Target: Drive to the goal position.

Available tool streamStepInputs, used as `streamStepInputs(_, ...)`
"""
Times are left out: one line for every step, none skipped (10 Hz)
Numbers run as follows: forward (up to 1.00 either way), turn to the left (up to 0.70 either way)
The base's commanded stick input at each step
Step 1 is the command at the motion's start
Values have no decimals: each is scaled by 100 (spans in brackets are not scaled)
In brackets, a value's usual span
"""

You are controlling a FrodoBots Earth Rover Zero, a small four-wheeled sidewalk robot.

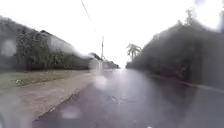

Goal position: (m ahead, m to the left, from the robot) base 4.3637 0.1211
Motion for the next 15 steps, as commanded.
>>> streamStepInputs(70, 0)
streamStepInputs(70, 0)
streamStepInputs(70, 0)
streamStepInputs(70, 0)
streamStepInputs(70, 0)
streamStepInputs(70, 0)
streamStepInputs(70, 0)
streamStepInputs(70, 0)
streamStepInputs(70, 0)
streamStepInputs(70, 0)
streamStepInputs(70, 0)
streamStepInputs(70, 0)
streamStepInputs(70, 0)
streamStepInputs(70, 0)
streamStepInputs(70, 0)
